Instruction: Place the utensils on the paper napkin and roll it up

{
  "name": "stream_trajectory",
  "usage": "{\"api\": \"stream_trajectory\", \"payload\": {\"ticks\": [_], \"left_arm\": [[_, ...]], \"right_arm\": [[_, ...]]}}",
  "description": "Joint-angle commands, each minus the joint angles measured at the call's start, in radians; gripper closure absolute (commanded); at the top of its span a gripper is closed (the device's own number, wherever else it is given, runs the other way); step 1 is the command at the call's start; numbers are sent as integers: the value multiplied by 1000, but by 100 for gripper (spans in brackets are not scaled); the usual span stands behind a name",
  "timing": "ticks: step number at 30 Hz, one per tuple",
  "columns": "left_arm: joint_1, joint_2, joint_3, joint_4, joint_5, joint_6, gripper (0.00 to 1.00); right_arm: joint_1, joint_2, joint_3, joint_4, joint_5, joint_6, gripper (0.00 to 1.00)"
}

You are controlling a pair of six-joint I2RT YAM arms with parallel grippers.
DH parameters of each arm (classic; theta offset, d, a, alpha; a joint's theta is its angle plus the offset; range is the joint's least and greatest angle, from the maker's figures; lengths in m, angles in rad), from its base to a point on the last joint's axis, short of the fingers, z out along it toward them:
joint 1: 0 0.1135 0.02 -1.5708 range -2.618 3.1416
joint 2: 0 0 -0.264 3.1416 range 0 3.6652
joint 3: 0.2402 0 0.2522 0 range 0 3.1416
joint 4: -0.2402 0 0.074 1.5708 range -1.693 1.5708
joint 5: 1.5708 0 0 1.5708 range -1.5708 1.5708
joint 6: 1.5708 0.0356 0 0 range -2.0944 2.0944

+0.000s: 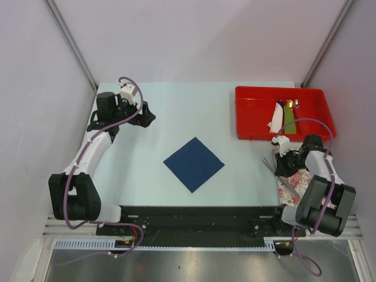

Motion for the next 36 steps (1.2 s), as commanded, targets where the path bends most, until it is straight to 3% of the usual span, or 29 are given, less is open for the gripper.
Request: {"api": "stream_trajectory", "payload": {"ticks": [1,8,30,36], "left_arm": [[-12,-45,0,9,0,22,0],[-12,-52,-14,6,-7,39,0],[-12,-35,-16,14,-1,34,0],[-12,-38,-17,9,0,39,0]], "right_arm": [[20,78,53,62,-1,-56,100],[31,184,131,53,16,-95,100],[212,208,151,56,85,-208,100],[250,254,154,88,139,-202,81]]}}
